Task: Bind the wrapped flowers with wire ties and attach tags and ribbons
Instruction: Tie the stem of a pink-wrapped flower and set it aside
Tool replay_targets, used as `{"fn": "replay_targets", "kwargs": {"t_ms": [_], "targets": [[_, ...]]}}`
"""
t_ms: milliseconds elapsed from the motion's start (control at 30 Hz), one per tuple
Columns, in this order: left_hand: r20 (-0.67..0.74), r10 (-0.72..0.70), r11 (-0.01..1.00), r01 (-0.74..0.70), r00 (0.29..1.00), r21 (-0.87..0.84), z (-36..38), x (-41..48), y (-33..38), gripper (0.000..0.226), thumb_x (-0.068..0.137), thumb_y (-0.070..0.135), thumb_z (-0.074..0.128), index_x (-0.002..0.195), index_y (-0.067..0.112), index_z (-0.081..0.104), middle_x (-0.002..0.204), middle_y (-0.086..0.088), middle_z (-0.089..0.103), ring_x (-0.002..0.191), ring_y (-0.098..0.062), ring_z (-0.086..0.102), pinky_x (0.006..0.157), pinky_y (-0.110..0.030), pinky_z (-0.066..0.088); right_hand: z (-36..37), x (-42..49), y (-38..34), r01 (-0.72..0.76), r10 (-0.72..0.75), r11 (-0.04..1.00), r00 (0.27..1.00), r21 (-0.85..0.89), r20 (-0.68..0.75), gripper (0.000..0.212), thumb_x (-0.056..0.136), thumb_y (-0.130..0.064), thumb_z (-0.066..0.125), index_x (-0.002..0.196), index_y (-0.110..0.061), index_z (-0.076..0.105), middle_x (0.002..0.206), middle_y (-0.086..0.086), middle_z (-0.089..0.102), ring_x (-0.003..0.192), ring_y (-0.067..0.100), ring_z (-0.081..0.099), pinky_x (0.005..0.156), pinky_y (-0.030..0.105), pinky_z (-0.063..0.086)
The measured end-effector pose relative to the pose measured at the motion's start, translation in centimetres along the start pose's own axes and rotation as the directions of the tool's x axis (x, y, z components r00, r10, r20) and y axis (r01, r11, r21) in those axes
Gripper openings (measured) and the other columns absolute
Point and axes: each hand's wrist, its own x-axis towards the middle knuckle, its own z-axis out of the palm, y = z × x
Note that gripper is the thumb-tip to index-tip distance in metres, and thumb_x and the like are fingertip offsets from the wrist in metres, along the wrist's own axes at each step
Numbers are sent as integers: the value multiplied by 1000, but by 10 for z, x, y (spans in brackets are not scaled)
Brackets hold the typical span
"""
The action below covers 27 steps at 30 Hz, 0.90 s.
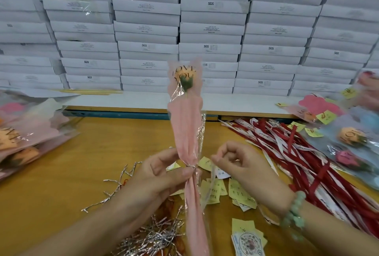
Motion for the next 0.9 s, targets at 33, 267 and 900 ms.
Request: {"fn": "replay_targets", "kwargs": {"t_ms": [33, 267, 900], "targets": [[9, -4, 1000, 4, 1000, 11, 2, -1, 1, 42, 74, 11, 82, 115, 11, 71, 123, -7, 68, 90, -17, 71, 78, -24, 56, 3, -2, -2, -12, 7, 998, 998, 69, 63, 16, 92, -21, 64, 83, -7, 62, 59, -8, 57, 39, -2, 41, 40, 7, 32], [47, -58, 993, 52, 997, 105, 10, -5, -4, 39, 78, 12, 78, 116, 15, 70, 125, -7, 67, 104, -27, 68, 84, -28, 55, 9, -11, -12, -203, 123, 926, 959, 319, 254, 20, 95, -15, 57, 105, -9, 72, 54, -14, 52, 43, 2, 36, 38, 11, 22], [-68, -33, -136, 62, 997, 989, 2, -9, 33, 34, 91, 56, 52, 68, 33, 42, 71, 14, 48, 68, -1, 46, 55, -20, 31, 8, -7, -5, -292, 266, 956, 906, 32, 331, 24, 95, -30, 59, 96, -5, 60, 51, -6, 58, 33, 1, 37, 33, 13, 24]]}}
